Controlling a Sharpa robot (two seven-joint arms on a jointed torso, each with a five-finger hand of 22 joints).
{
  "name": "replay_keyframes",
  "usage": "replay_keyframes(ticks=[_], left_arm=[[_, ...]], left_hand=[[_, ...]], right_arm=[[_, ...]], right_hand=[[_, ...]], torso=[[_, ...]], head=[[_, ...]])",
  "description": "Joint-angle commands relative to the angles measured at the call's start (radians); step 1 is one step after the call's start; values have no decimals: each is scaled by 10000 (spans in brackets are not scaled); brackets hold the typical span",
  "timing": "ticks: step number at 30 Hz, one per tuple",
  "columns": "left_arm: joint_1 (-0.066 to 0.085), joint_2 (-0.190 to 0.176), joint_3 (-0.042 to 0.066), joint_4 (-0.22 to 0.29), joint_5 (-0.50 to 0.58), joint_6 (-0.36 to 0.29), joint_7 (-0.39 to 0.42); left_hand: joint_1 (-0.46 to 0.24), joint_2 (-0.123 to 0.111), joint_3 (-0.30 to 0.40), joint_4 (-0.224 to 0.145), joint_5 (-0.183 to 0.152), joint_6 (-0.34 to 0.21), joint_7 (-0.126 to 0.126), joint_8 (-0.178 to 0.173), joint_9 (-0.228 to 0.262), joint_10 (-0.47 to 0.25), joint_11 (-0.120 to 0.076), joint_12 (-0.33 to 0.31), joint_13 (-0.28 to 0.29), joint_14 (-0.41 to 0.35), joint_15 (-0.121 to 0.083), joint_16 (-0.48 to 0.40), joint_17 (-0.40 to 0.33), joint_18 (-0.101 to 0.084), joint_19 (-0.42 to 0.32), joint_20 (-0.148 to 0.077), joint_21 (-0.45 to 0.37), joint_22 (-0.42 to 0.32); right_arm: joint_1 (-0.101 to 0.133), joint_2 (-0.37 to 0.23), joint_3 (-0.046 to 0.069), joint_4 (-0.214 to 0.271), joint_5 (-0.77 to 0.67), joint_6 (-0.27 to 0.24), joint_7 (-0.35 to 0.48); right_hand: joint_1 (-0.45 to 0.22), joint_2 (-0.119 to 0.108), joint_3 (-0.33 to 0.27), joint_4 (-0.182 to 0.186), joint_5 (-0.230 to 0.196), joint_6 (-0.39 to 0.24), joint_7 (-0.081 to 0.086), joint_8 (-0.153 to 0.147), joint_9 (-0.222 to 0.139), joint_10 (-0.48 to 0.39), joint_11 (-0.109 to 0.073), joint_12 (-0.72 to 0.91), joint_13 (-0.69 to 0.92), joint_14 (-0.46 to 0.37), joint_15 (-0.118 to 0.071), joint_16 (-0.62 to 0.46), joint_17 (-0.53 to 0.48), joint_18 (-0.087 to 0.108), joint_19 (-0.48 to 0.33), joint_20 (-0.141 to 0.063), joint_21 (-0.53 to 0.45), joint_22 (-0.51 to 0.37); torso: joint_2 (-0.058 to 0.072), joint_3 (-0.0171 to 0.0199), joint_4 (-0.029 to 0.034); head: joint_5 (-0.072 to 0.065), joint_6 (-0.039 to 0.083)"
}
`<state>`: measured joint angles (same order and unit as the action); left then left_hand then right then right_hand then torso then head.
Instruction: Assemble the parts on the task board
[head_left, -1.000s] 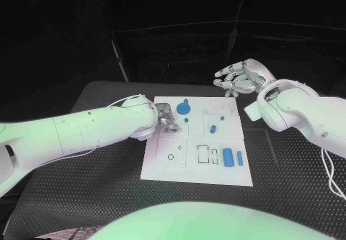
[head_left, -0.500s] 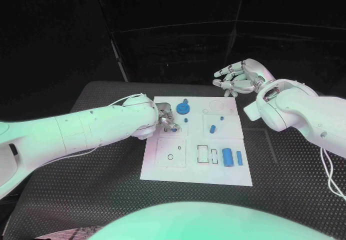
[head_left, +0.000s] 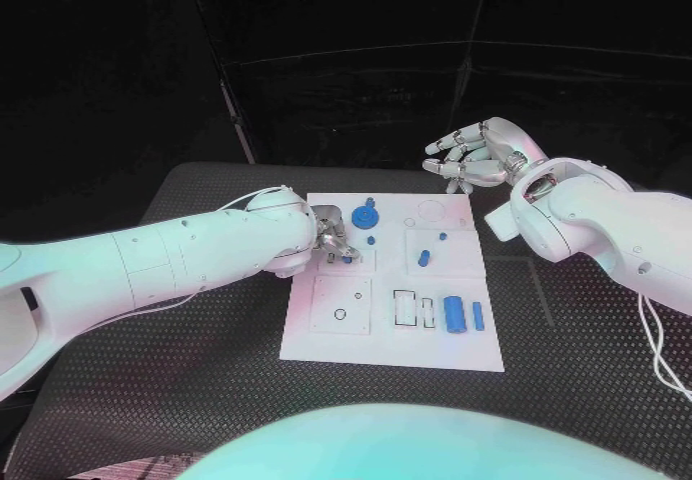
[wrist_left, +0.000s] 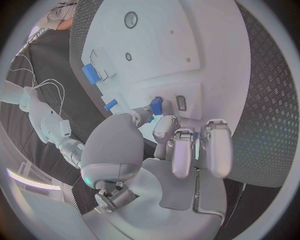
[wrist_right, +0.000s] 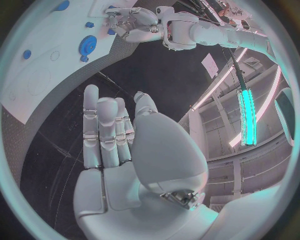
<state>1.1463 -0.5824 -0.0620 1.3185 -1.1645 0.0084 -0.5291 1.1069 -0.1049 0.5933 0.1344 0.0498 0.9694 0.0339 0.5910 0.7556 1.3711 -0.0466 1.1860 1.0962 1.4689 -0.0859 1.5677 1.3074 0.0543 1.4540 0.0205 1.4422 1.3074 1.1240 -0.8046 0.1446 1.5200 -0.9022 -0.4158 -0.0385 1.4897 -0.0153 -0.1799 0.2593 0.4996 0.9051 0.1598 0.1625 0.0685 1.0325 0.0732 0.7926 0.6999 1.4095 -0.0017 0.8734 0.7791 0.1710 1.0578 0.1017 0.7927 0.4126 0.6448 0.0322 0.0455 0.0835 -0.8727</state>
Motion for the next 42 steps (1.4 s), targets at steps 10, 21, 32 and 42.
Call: replay_keyframes(ticks=[10,21,32,42], left_arm=[[-44,0,-40,-187,-24,366,-107],[-42,3,-38,-266,-22,333,-111],[-46,7,18,-260,198,29,-91],[-53,-152,880,35,566,-123,-61]], left_hand=[[-884,-179,-1049,438,-6,332,-162,100,-69,66,-3,89,24,1019,-88,31,2634,-105,100,-18,76,906],[-1052,-130,-1957,887,-3,366,-180,131,-105,60,-20,111,5,1019,-105,31,2634,-110,120,-34,69,936],[-1244,-73,-2802,1467,-1,353,-187,137,-156,55,-25,140,0,1019,-113,31,2634,-105,121,-45,39,932],[-1683,-56,-3901,1565,1,175,-135,35,-247,-39,13,79,-107,1019,-101,31,2634,-72,51,-42,-75,818]], right_arm=[[18,5,6,16,-23,43,93],[17,2,6,18,-23,27,102],[14,12,6,-14,-23,18,128],[6,45,6,-115,-11,16,171]], right_hand=[[99,-11,18,51,47,-43,12,51,2,-55,-3,-23,-20,-103,1,-104,-35,123,56,-6,-59,-24],[14,-9,1,131,47,-61,18,53,-2,-52,5,-3,-36,-98,9,-104,-2,121,62,-2,-86,-39],[-54,-10,-13,192,45,-71,21,59,-4,-53,11,18,-46,-96,14,-119,9,121,69,3,-107,-50],[-90,-3,-18,221,45,-77,23,61,-5,-52,13,29,-50,-94,16,-124,16,121,72,5,-117,-55]], torso=[[-9,-3,10],[-3,-6,7],[-1,-17,12],[-13,-12,18]], head=[[-23,1],[-31,1],[-47,1],[-97,1]])
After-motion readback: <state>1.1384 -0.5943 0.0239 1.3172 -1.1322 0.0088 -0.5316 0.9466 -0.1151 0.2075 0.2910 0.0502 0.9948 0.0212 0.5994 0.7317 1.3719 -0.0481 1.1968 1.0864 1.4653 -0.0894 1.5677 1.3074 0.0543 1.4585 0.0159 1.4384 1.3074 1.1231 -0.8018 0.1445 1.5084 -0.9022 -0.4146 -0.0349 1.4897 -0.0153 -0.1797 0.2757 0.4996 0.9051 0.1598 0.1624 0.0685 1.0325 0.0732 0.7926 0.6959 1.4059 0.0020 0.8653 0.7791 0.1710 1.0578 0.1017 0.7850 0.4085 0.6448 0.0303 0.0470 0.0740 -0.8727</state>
